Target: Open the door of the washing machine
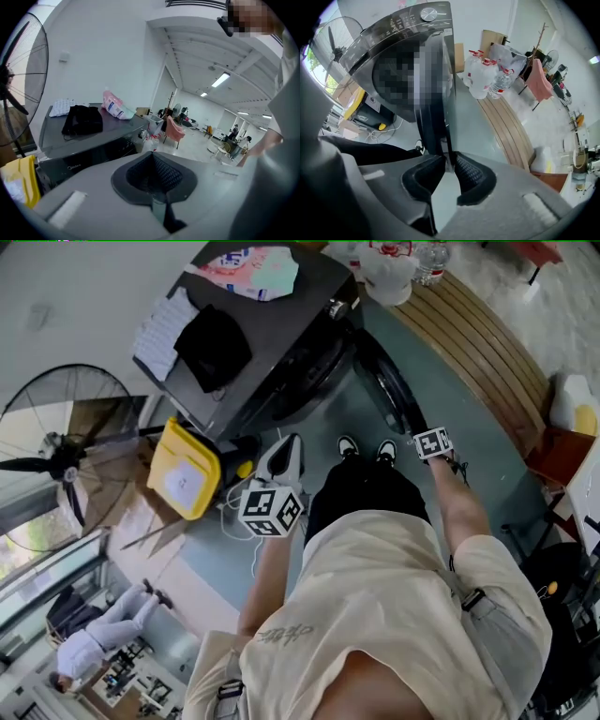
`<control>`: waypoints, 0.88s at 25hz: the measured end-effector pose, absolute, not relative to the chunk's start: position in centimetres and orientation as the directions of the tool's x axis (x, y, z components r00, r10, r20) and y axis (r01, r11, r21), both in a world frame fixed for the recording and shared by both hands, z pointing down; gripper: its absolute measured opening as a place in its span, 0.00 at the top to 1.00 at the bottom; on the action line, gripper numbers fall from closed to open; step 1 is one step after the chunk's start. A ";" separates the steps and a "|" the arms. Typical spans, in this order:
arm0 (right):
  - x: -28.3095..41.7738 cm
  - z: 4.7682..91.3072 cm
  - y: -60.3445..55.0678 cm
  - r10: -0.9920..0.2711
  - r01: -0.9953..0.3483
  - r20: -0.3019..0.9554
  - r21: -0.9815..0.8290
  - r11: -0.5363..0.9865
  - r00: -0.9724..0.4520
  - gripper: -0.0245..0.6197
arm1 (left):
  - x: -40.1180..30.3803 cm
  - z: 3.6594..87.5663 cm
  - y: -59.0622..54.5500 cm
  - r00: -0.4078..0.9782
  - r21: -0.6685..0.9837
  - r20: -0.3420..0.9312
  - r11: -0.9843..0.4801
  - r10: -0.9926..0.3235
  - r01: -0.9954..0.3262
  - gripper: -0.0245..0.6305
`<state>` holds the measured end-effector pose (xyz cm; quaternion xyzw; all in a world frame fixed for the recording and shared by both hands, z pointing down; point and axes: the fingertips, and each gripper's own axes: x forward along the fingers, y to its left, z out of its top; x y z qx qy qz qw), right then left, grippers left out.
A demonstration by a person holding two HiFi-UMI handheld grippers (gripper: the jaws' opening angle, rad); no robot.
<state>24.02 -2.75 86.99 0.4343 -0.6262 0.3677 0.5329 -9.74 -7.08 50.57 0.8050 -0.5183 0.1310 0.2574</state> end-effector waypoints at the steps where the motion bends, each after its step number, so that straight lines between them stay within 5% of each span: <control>1: 24.6 87.0 -3.1 -0.157 -0.935 0.986 0.011 0.354 -0.048 0.86 | -9.5 50.7 -7.7 0.441 0.277 0.477 -0.346 -0.760 -0.896 0.94; 12: 28.1 86.9 -5.6 -0.144 -0.878 0.989 0.056 0.475 -0.015 0.86 | -8.9 51.5 -14.4 0.528 0.198 0.513 -0.506 -0.677 -0.840 0.94; 22: 32.1 86.9 -8.2 -0.118 -0.837 0.993 0.081 0.541 0.020 0.87 | -7.9 51.7 -17.6 0.485 0.223 0.525 -0.438 -0.699 -0.871 0.94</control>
